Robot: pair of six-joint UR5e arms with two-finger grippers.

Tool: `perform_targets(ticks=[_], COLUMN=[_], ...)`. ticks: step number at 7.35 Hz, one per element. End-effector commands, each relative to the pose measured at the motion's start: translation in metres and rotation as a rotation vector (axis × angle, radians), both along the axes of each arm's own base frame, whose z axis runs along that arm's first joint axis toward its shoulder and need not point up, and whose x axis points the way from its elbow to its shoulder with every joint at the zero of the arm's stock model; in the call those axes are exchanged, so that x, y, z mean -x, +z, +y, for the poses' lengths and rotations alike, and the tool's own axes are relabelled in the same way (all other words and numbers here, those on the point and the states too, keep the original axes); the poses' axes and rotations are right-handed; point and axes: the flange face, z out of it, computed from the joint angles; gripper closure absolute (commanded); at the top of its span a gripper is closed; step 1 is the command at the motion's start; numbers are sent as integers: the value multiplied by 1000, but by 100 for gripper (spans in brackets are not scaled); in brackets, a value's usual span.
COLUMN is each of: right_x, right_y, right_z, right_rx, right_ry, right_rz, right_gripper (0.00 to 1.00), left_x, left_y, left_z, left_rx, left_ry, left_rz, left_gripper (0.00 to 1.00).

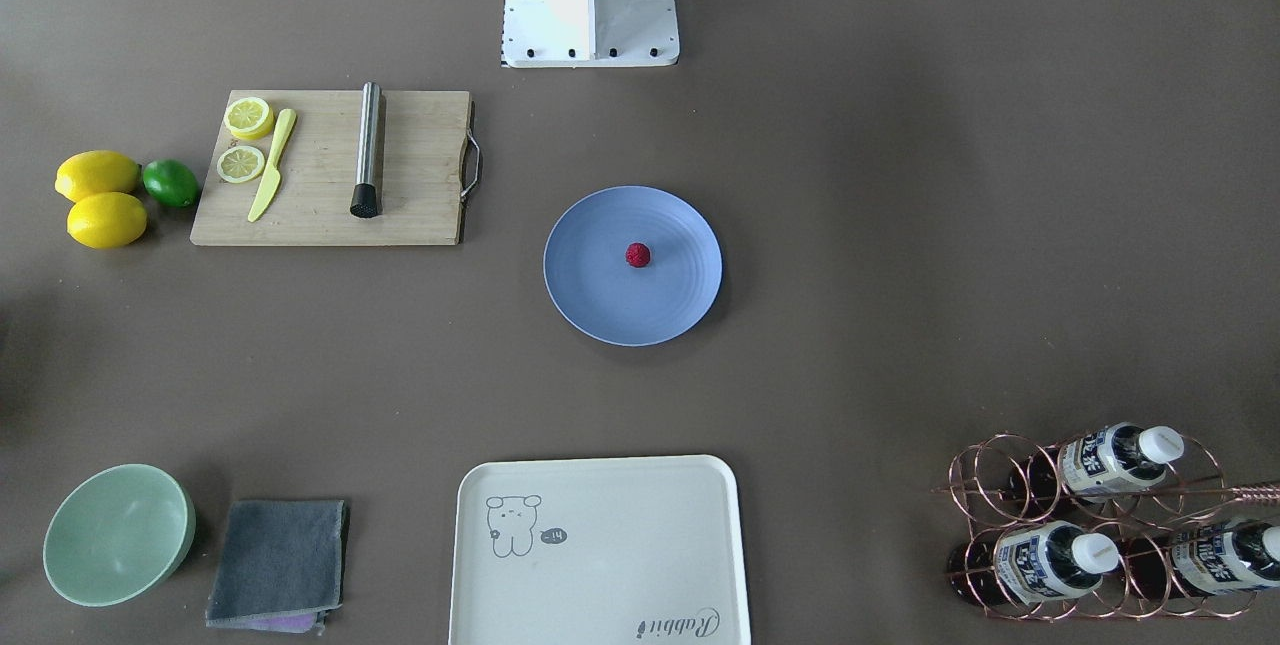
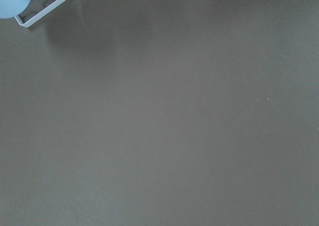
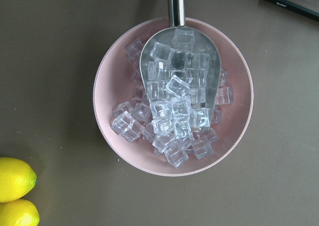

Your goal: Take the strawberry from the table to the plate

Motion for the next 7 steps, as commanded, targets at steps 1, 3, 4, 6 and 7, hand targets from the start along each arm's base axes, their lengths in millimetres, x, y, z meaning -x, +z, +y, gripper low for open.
perform_targets(ticks=[1,3,4,6,7], right_x=[2,5,5,6,5], right_y=[8,11,17,21,21], right_z=[2,2,8,12,13], right_rx=[15,20,31,37,36], right_ry=[-2,-7,-9,-10,-8], right_rz=[-2,-4,-3,-7,-7], right_gripper=[0,0,0,0,0], left_x=[-1,-2,-2,-2,-2], left_y=[-1,-4,-5,-11,-13], left_z=[1,0,0,-4,-5], left_rx=[1,-8,-10,-24,-29], left_ry=[1,1,2,2,3], left_rz=[2,3,1,2,2], left_gripper=[2,2,2,2,2])
